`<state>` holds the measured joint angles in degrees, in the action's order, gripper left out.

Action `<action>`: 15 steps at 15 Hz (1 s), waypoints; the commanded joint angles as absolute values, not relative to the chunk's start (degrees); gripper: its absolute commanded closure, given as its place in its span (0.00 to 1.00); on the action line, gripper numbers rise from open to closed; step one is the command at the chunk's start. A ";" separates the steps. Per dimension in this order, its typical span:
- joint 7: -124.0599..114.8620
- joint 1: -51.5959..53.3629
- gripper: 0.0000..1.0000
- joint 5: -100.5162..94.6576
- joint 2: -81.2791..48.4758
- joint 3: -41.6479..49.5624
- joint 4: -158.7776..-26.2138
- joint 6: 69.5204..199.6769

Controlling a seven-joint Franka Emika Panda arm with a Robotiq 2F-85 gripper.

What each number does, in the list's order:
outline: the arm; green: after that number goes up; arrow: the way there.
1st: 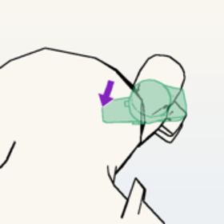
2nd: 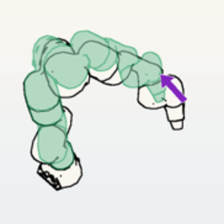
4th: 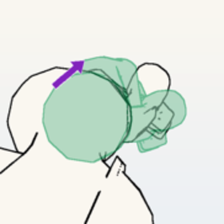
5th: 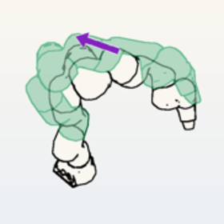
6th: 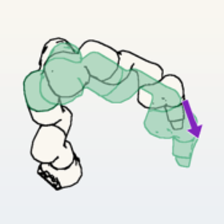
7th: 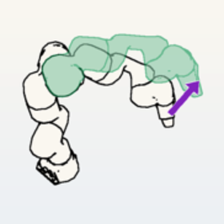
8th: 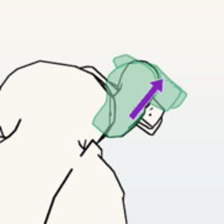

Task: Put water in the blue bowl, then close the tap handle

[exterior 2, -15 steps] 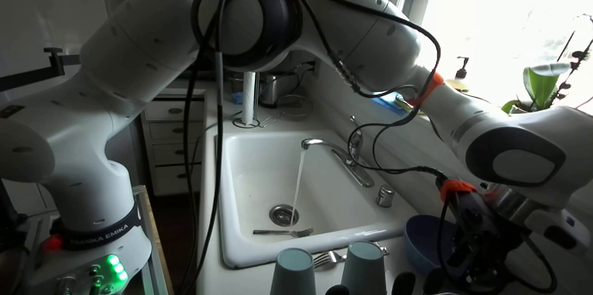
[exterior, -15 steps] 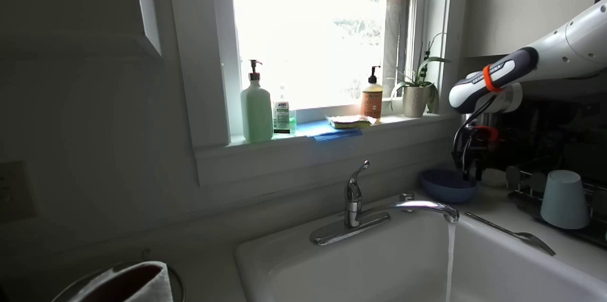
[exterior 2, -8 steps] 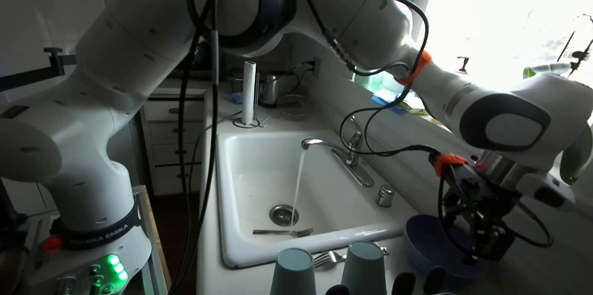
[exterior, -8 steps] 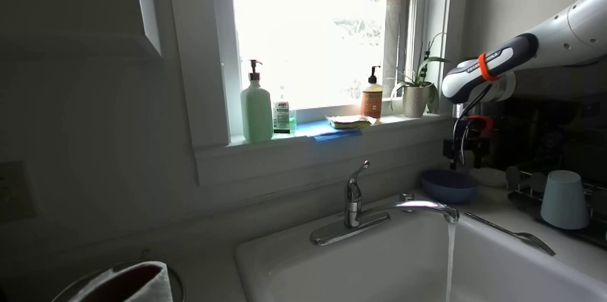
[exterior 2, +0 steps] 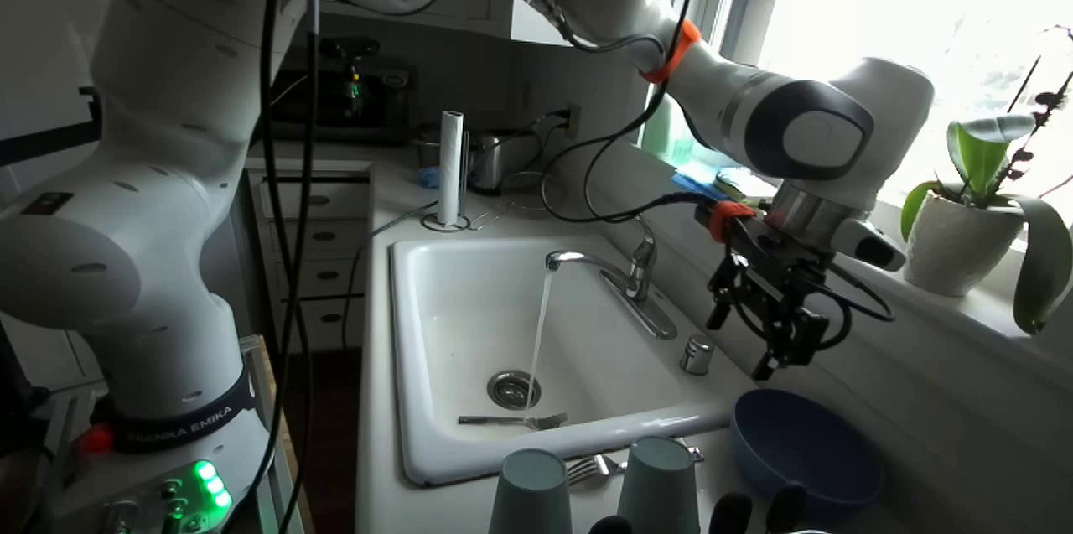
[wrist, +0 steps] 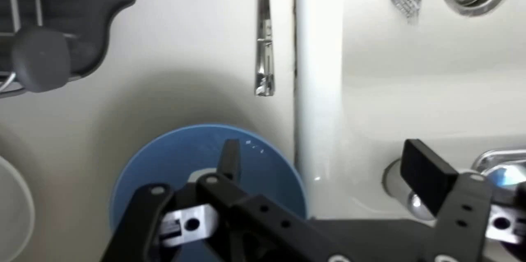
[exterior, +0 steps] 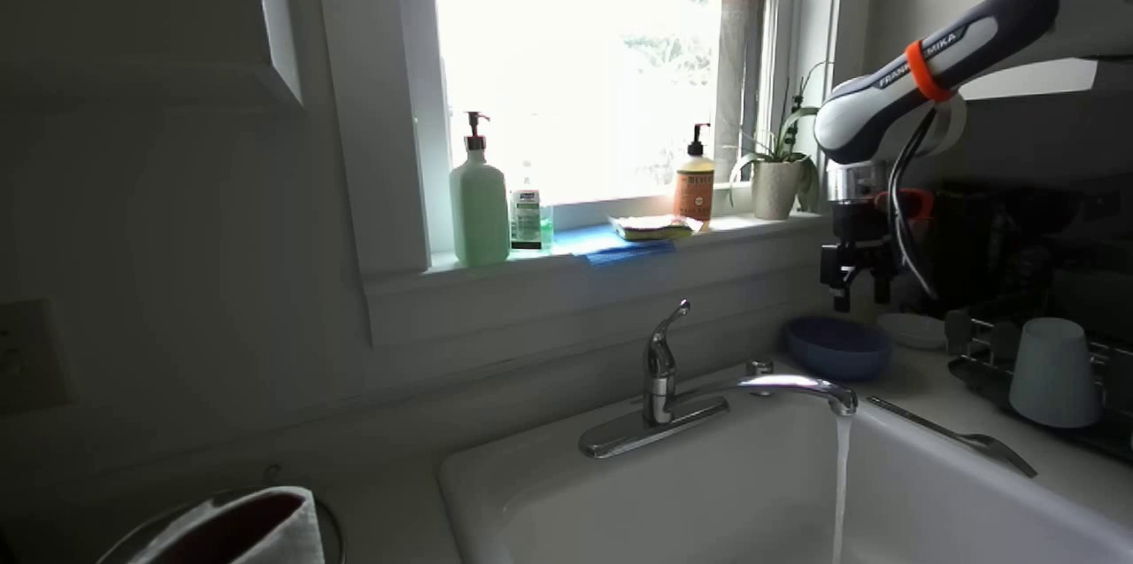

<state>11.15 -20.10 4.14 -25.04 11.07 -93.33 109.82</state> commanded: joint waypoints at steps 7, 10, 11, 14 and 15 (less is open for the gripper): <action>25.27 -13.11 0.00 7.61 -7.18 4.60 -116.20 121.40; 30.16 -10.87 0.00 10.67 -6.31 2.71 -117.99 127.55; 31.98 -10.35 0.00 12.17 -6.10 2.12 -118.28 128.99; 37.38 -9.24 0.00 17.37 -5.88 0.47 -117.88 132.34; 39.31 -8.99 0.00 19.40 -5.86 -0.01 -117.66 133.20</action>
<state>33.14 -9.51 13.79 -7.96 0.97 -116.06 130.24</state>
